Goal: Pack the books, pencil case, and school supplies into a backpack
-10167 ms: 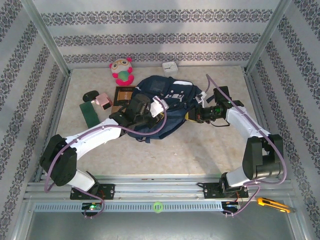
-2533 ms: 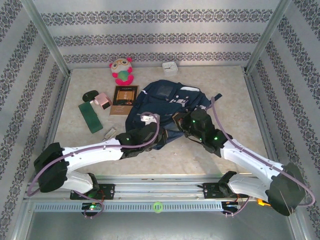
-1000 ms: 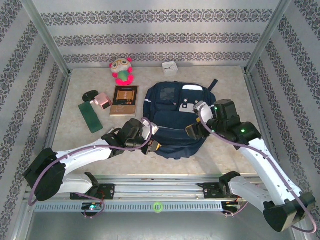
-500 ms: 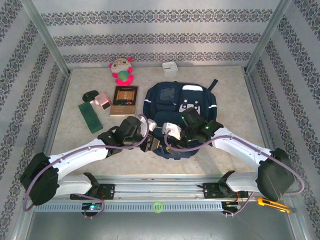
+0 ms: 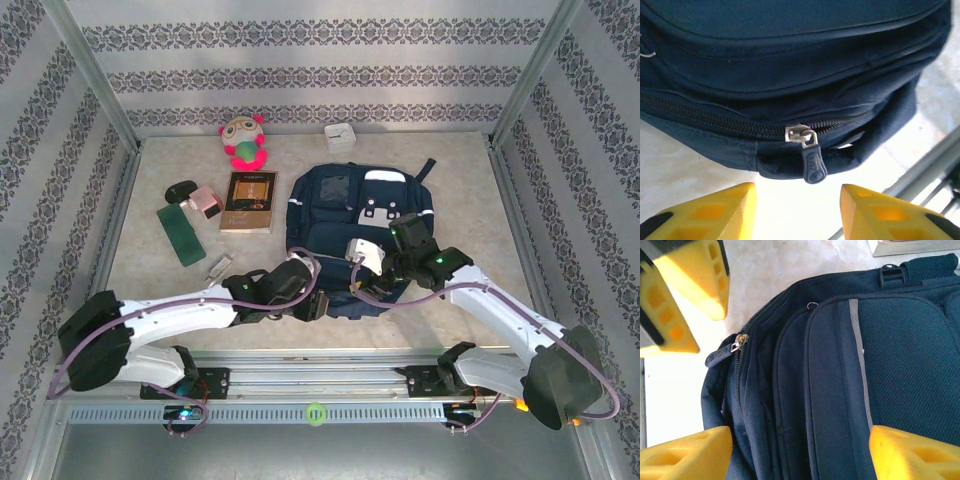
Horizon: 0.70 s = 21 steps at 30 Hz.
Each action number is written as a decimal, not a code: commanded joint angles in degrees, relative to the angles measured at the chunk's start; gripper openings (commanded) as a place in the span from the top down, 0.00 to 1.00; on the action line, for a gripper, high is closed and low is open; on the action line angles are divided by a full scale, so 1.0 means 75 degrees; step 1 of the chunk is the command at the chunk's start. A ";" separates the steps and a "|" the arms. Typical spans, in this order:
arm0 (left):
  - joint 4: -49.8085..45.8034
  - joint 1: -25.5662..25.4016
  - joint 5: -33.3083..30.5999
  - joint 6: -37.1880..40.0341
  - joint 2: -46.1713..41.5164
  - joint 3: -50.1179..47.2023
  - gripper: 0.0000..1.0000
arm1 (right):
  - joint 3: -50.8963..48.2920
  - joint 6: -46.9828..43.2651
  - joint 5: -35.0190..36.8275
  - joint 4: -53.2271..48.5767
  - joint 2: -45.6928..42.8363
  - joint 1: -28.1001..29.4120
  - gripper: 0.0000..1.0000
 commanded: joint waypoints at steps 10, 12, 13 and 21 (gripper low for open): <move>-0.0246 -0.0132 -0.0587 -0.0427 0.0768 0.0647 0.53 | -0.0244 -0.0043 -0.0305 0.0006 -0.0160 -0.0002 0.28; -0.0276 -0.0134 -0.0629 -0.0450 0.0771 0.0640 0.54 | -0.0244 -0.0031 -0.0305 0.0031 -0.0124 0.0026 0.29; -0.0322 -0.0122 -0.0701 -0.0495 0.0731 0.0617 0.55 | -0.0233 -0.0031 -0.0300 0.0023 -0.0089 0.0045 0.29; -0.0334 -0.0098 -0.0940 -0.0654 0.0241 0.0226 0.66 | -0.0197 -0.0048 -0.0234 0.0024 -0.0033 0.0104 0.29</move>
